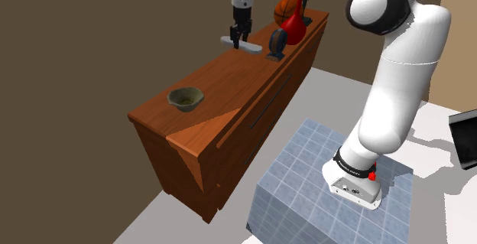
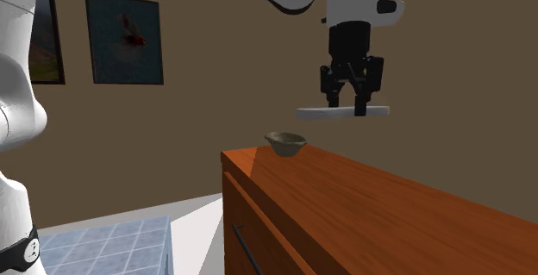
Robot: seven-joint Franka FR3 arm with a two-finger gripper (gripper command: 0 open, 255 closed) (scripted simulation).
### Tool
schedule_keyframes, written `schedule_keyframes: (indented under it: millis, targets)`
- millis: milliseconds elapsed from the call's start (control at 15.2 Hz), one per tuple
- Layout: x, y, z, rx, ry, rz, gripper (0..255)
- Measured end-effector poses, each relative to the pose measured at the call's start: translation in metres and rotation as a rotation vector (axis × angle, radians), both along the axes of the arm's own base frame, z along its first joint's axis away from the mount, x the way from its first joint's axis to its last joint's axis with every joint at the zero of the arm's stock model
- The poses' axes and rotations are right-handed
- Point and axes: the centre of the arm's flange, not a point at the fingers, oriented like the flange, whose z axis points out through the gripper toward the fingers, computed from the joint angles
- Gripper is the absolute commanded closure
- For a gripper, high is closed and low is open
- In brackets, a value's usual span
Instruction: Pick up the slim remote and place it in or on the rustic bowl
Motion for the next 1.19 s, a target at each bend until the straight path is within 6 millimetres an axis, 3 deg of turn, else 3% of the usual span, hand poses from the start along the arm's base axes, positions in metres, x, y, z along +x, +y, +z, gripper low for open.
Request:
schedule_keyframes:
  millis: [1188]
  targets:
    - [0.022, 0.235, 0.0, -0.001, 0.0, 0.0, 255]
